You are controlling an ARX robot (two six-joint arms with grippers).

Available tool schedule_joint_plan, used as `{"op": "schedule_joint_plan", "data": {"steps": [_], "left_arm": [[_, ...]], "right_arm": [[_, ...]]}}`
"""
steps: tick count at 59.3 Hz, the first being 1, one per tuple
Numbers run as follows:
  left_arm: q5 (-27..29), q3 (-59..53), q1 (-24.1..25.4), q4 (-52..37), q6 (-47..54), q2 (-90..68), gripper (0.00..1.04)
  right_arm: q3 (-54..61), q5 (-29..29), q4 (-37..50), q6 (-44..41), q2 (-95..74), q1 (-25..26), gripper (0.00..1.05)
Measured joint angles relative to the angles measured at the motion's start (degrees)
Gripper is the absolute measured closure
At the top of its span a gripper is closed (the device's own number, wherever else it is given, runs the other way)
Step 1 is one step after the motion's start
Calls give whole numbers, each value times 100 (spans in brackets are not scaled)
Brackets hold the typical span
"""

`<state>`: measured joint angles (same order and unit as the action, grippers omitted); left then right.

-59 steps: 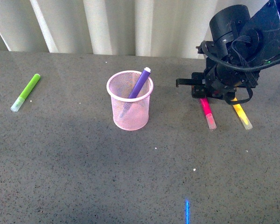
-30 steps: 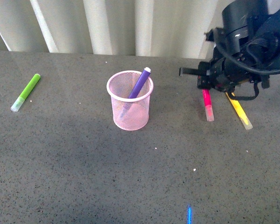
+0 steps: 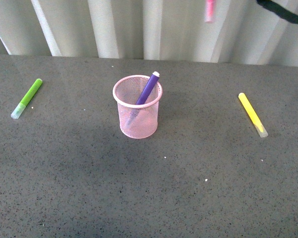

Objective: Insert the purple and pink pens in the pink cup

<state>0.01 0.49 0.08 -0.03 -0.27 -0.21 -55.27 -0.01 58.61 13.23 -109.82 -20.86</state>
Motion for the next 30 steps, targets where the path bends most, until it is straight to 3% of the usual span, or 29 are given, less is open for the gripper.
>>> {"op": "schedule_joint_plan", "data": {"steps": [18,30], "left_arm": [[0,0,0,0,0,0,7],[0,0,0,0,0,0,7]], "right_arm": [[-883,-704,286,-149,-1287,-1032,94],[-1456,-951,339,-151,-1923,-1292,94]]}}
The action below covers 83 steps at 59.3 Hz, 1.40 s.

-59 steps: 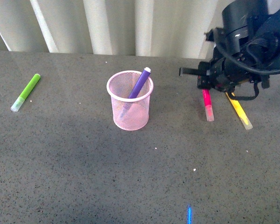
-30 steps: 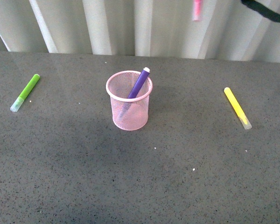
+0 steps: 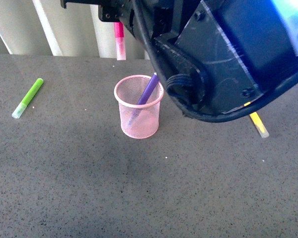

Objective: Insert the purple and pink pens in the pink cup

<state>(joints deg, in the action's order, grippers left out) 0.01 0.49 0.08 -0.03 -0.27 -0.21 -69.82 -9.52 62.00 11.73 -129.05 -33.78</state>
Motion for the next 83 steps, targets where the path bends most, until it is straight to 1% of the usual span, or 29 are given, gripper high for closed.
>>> {"op": "schedule_joint_plan", "data": {"steps": [8,14,31,45,49,51,54,56,59,61,64,69,76,83], "left_arm": [[0,0,0,0,0,0,7],[0,0,0,0,0,0,7],[0,0,0,0,0,0,7],[0,0,0,0,0,0,7],[0,0,0,0,0,0,7],[0,0,0,0,0,0,7],[0,0,0,0,0,0,7],[0,0,0,0,0,0,7],[0,0,0,0,0,0,7],[0,0,0,0,0,0,7],[0,0,0,0,0,0,7],[0,0,0,0,0,0,7],[0,0,0,0,0,0,7],[0,0,0,0,0,0,7]], "right_arm": [[-94,-175,-35,7,-258,-4,94],[-11,-201,72,7,-319,-7,94],[348,-175,289,55,-317,48,94],[590,-46,476,96,-278,140,93],[632,0,518,109,-247,155,82],[647,17,540,118,-225,164,75],[660,22,560,118,-205,177,68],[669,22,570,120,-186,188,61],[678,24,573,120,-173,195,54],[688,24,577,122,-155,203,47],[706,24,579,125,-142,214,40],[745,31,595,129,-105,236,24],[855,31,603,162,2,293,5],[1104,33,651,157,332,398,7]]}}
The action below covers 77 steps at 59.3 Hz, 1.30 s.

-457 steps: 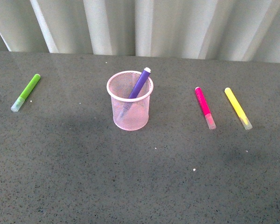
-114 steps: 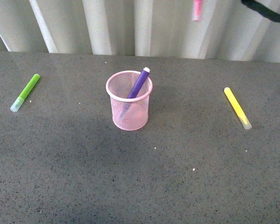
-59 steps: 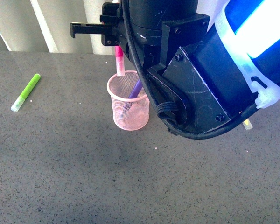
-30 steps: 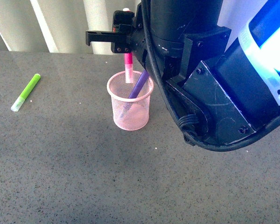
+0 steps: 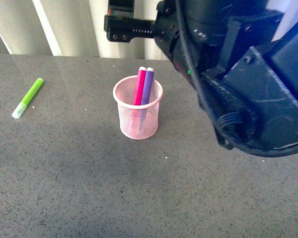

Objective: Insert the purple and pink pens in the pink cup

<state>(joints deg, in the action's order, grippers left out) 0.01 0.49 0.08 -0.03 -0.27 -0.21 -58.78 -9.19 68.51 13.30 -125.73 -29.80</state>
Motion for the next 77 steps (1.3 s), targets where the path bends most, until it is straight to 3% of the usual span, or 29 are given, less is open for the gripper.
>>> {"op": "schedule_joint_plan", "data": {"steps": [12,23,28,32,41,47,71,77], "left_arm": [[0,0,0,0,0,0,7],[0,0,0,0,0,0,7],[0,0,0,0,0,0,7],[0,0,0,0,0,0,7],[0,0,0,0,0,0,7],[0,0,0,0,0,0,7],[0,0,0,0,0,0,7],[0,0,0,0,0,0,7]], "right_arm": [[1049,-186,-149,-358,1606,361,7],[2570,166,-629,-1001,3987,704,7],[3654,798,-1731,-1259,6059,1078,7],[4214,1084,-2719,-1261,7519,1659,7],[4736,1373,-3600,-1268,8922,2649,8],[4789,918,-4623,-1292,9355,2944,26],[5412,927,-4983,-1307,10214,2973,99],[5501,925,-5106,-1322,10435,2973,101]]}}
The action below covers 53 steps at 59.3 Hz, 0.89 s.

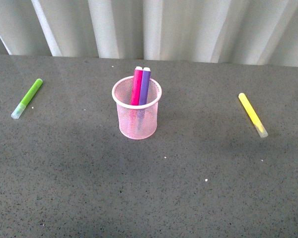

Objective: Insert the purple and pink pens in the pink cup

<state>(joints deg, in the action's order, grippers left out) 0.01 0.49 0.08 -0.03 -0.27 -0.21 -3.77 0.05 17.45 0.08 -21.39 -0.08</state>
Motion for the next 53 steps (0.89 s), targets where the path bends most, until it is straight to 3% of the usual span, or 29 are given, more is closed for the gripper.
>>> {"op": "schedule_joint_plan", "data": {"steps": [40,46,53], "left_arm": [[0,0,0,0,0,0,7],[0,0,0,0,0,2,7],[0,0,0,0,0,2,7]], "right_arm": [[251,0,-697,0,1110,0,101],[251,0,-1534,0,1746,0,101],[251,-2,-1714,2,2109,0,101]]}}
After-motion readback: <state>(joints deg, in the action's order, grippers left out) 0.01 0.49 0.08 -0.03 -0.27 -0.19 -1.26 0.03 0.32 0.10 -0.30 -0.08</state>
